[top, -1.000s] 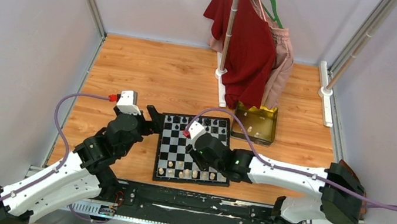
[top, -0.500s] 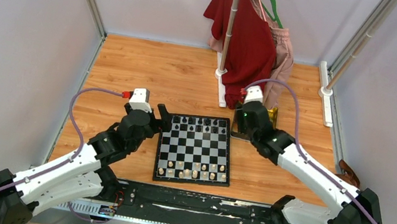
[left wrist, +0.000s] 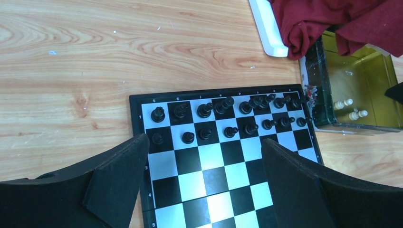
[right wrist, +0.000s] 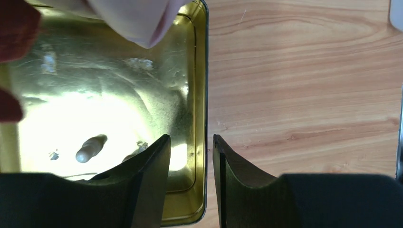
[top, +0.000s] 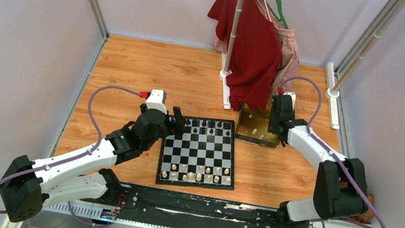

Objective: Set up the chess pieces on the board
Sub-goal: Adjust the storage box at the center of the board.

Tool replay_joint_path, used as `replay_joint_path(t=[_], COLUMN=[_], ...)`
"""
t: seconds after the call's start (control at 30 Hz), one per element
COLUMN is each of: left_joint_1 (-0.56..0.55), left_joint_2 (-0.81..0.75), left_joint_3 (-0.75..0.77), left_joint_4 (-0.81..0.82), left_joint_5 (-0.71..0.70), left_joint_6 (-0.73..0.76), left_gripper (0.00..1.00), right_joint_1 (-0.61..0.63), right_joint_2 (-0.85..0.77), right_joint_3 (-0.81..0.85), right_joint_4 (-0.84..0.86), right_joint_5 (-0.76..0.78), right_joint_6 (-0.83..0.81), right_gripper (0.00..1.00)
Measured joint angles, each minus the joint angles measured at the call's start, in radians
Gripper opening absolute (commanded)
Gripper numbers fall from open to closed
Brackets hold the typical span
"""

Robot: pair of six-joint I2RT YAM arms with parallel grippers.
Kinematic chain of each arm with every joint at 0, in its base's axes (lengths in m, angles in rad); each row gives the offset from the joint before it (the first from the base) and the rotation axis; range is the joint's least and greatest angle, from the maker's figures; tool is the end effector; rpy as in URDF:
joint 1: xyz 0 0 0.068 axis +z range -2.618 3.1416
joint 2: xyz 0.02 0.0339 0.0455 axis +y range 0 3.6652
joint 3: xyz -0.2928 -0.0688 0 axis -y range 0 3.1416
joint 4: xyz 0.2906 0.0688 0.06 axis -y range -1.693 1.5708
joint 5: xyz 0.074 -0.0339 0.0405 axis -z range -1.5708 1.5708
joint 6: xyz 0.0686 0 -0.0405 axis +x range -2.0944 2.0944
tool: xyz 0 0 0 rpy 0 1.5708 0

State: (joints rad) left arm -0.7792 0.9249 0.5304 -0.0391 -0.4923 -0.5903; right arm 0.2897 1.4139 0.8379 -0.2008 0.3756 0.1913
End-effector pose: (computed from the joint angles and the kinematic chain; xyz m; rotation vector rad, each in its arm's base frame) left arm 0.2057 -0.1576 0.2345 -0.1276 1.9682 -0.4081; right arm 0.3416 0.0756 0.1981 0.0694 2.2876 -0.1933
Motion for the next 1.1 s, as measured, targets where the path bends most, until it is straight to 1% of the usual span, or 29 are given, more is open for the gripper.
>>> replay_joint_path(t=[0.13, 0.2, 0.23, 0.3, 0.37, 0.47, 0.63, 0.87, 1.1], left_joint_1=[0.0, 0.0, 0.0, 0.0, 0.0, 0.0, 0.0, 0.0, 0.0], left_joint_2=[0.003, 0.003, 0.003, 0.003, 0.003, 0.003, 0.003, -0.021, -0.092], left_joint_3=[0.0, 0.0, 0.0, 0.0, 0.0, 0.0, 0.0, 0.0, -0.004], left_joint_4=[0.019, 0.023, 0.024, 0.026, 0.027, 0.029, 0.03, 0.03, 0.009], left_joint_5=[0.004, 0.008, 0.01, 0.012, 0.014, 0.015, 0.021, 0.045, 0.081], left_joint_6=[0.008, 0.012, 0.015, 0.018, 0.021, 0.027, 0.031, 0.029, 0.02], left_gripper=[0.94, 0.95, 0.95, 0.95, 0.95, 0.95, 0.95, 0.94, 0.95], right_joint_1=[-0.038, -0.055, -0.062, -0.079, -0.096, -0.121, -0.144, -0.146, -0.148], right_joint_2=[0.074, 0.111, 0.127, 0.162, 0.193, 0.23, 0.237, 0.227, 0.145], right_joint_3=[0.019, 0.039, 0.048, 0.072, 0.094, 0.12, 0.13, 0.122, 0.043], right_joint_4=[0.008, 0.015, 0.019, 0.024, 0.029, 0.028, 0.029, 0.029, -0.014], right_joint_5=[-0.019, -0.028, -0.033, -0.043, -0.06, -0.092, -0.129, -0.132, -0.094], right_joint_6=[0.005, 0.009, 0.011, 0.019, 0.03, 0.046, 0.077, 0.169, 0.37], right_gripper=[0.42, 0.4, 0.36, 0.25, 0.09, 0.0, 0.0, 0.0, 0.0])
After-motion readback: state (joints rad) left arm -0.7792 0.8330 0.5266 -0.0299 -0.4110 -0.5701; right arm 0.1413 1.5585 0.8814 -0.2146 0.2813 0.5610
